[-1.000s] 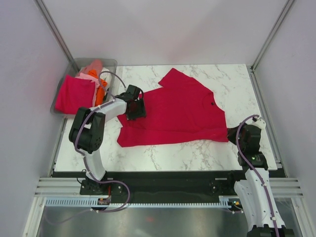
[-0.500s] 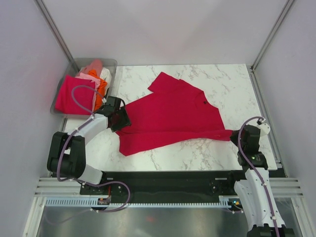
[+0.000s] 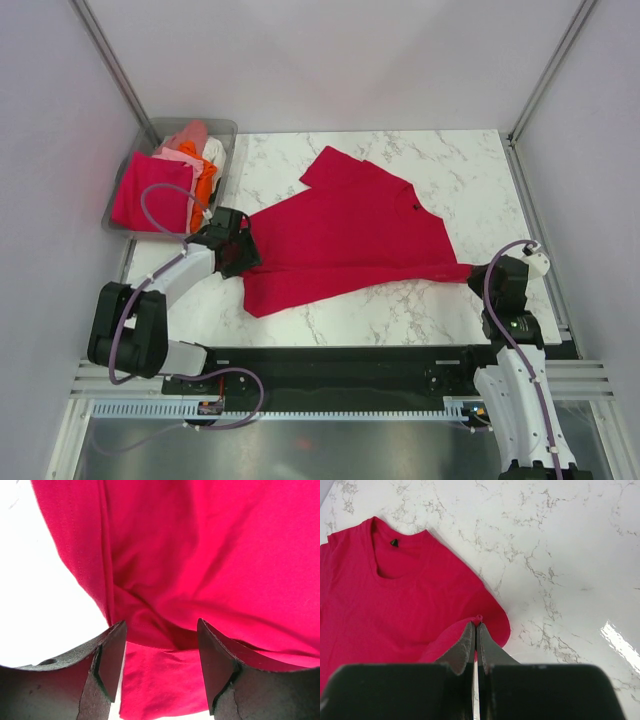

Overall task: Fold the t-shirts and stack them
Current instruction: Flatten the tshirt out

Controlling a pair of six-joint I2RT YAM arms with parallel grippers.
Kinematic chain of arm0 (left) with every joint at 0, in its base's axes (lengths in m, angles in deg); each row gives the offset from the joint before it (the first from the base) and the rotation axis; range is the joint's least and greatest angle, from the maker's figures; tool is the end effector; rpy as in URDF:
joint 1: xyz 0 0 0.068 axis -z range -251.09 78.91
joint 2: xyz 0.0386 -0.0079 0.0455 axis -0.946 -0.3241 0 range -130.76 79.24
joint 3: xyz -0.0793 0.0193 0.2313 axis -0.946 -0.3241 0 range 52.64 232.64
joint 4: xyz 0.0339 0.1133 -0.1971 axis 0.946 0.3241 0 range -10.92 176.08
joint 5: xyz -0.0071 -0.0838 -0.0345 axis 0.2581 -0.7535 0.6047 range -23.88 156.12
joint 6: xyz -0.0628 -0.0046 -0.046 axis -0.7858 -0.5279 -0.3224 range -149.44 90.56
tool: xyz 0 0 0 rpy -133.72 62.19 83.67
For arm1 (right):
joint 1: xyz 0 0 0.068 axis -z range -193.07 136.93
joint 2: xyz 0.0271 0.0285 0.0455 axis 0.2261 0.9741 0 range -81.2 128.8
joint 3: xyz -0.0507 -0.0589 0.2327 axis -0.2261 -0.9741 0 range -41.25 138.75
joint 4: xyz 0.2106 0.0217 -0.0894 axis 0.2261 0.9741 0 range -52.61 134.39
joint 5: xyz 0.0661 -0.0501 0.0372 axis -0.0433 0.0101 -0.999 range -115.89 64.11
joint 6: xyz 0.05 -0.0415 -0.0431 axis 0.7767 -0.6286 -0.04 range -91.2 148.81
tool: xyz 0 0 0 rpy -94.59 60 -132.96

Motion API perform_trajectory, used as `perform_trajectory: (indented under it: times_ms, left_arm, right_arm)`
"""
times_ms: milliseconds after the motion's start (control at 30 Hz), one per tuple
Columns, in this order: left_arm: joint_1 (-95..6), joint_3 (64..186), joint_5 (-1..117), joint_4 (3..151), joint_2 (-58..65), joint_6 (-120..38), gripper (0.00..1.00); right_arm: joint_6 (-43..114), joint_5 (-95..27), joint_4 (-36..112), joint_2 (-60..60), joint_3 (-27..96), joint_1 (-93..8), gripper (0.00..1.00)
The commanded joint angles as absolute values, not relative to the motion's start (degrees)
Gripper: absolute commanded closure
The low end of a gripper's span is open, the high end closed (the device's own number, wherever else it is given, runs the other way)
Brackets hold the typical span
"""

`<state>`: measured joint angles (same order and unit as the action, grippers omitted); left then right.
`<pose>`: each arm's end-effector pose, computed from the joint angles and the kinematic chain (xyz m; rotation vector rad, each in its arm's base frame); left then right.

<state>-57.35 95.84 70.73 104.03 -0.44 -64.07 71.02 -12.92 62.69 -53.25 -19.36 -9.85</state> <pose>0.2443 -0.0541 0.1445 -0.5071 2.6000 -0.1792 0.1456 -0.0232 0.1890 0.9358 1.8877 0.1689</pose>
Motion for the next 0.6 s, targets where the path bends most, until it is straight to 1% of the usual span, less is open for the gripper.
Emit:
perform_trajectory:
  times_ms: [0,133,267,433,567]
  left_arm:
    - [-57.3,94.6,74.0,103.9,4.0,-66.1,0.34]
    - [-57.3,91.4,78.2,103.9,13.6,-68.9,0.32]
    - [-57.3,90.0,77.9,103.9,17.5,-71.0,0.32]
    - [-57.3,89.0,77.6,103.5,17.5,-72.2,0.33]
    - [-57.3,89.6,77.4,102.8,13.8,-72.2,0.34]
  right_arm:
    - [71.1,-12.4,61.9,-52.9,-19.4,-9.7,1.00]
    - [71.0,-13.0,61.4,-52.6,-19.6,-9.8,1.00]
    - [70.9,-13.1,61.3,-52.3,-19.5,-9.7,1.00]
    - [70.9,-13.5,60.9,-52.3,-19.7,-9.7,1.00]
    - [71.1,-13.8,60.8,-52.2,-19.6,-9.7,1.00]
